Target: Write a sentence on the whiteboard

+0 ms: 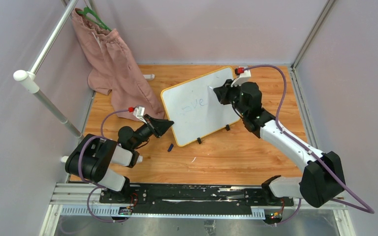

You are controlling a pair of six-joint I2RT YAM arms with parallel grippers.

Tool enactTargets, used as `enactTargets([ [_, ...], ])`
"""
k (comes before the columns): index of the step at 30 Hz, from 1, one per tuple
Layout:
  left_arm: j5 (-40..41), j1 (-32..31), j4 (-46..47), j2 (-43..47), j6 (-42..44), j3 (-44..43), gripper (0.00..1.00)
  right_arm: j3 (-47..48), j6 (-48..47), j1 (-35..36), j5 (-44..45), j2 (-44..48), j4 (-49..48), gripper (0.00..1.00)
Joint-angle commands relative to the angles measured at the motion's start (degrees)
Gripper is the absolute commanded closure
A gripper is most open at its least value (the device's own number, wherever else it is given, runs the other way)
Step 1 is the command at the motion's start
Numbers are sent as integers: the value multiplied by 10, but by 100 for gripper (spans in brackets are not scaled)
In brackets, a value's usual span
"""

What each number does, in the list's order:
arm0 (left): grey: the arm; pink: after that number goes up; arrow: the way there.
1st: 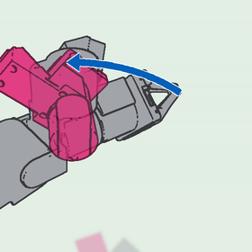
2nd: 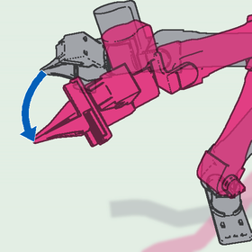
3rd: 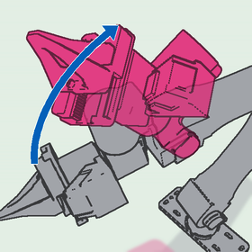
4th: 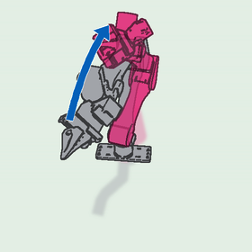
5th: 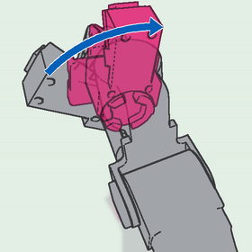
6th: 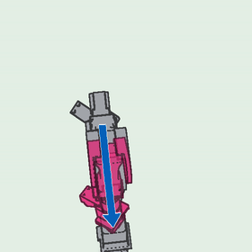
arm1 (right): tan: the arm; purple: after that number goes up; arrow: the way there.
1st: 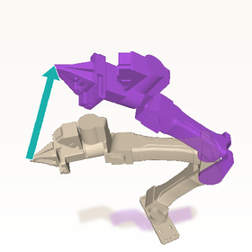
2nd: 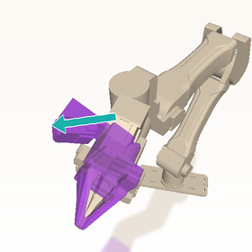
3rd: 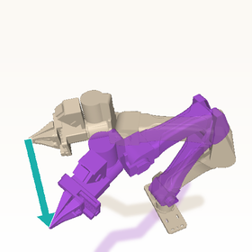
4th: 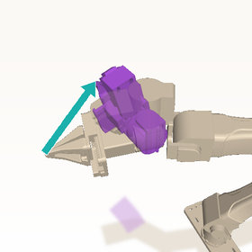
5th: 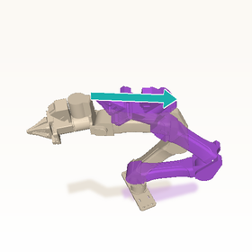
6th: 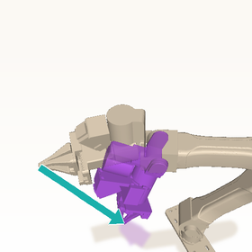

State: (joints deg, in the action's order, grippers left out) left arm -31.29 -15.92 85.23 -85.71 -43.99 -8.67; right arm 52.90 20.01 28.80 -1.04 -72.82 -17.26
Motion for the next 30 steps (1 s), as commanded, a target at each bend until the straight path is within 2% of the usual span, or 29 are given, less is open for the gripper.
enactTargets([
  [1,-2,-7,35,12,6,1,100,20,-7,-8,10,-8,-14,100],
  [17,-2,-8,35,13,7,1,100,19,-7,-8,34,-27,19,100],
  [30,-2,-8,35,15,6,1,100,-31,1,-8,33,-7,27,100],
])
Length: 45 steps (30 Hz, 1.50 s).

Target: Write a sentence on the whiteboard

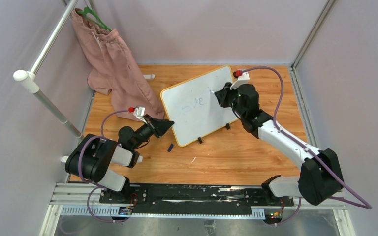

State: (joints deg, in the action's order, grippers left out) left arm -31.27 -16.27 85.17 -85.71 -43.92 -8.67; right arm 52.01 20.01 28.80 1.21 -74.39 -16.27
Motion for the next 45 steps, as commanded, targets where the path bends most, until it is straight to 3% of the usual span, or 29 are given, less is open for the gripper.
enactTargets([
  [1,-2,-4,35,14,6,1,100,-26,2,-8,9,10,17,100],
  [20,-3,-4,36,17,5,1,100,-72,10,-8,-3,31,31,100],
  [45,-3,-5,35,16,6,2,100,0,-3,-8,2,12,26,100],
])
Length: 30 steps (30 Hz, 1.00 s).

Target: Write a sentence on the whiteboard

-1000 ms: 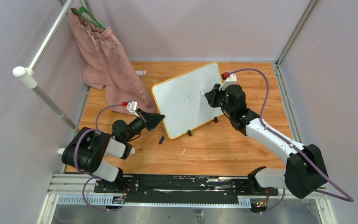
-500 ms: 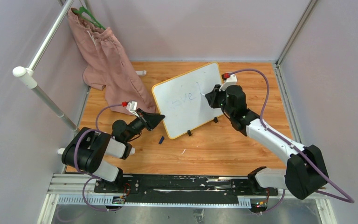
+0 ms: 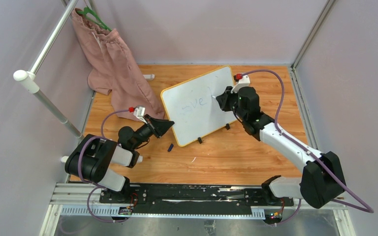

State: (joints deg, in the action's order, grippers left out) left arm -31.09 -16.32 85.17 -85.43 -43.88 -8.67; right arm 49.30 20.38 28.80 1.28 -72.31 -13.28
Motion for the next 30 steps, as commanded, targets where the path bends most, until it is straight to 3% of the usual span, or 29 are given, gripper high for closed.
enactTargets([
  [1,-5,-5,36,14,5,3,100,28,-9,-8,4,-9,-4,100],
  [30,-5,-5,35,14,5,1,100,-2,-7,-23,13,2,4,100],
])
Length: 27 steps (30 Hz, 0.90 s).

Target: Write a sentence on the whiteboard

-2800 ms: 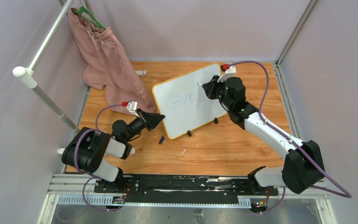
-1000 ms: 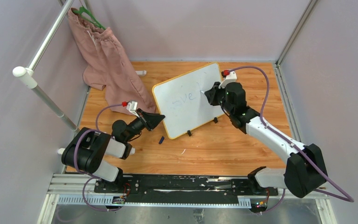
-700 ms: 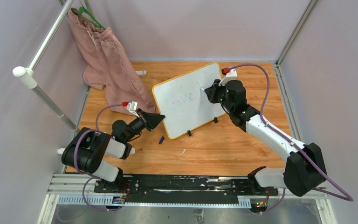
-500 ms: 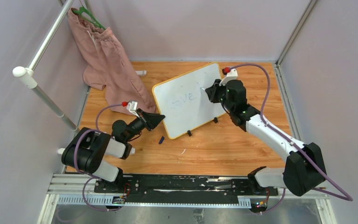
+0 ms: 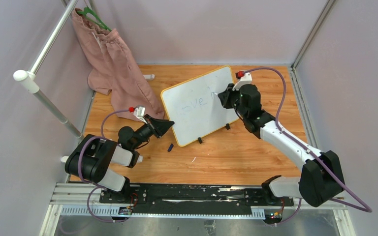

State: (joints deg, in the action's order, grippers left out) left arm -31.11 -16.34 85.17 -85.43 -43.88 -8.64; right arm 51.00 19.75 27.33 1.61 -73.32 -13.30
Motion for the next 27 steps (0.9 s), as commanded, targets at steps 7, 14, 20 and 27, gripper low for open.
enactTargets([
  [7,-5,-4,35,13,4,0,100,-45,4,-8,8,24,6,100],
  [14,-5,-4,35,13,4,1,100,-49,4,-8,19,58,9,100],
  [20,-5,-4,35,13,3,0,100,-32,1,-8,23,76,14,100],
  [27,-5,-4,35,16,3,2,100,-16,0,-8,13,56,10,100],
])
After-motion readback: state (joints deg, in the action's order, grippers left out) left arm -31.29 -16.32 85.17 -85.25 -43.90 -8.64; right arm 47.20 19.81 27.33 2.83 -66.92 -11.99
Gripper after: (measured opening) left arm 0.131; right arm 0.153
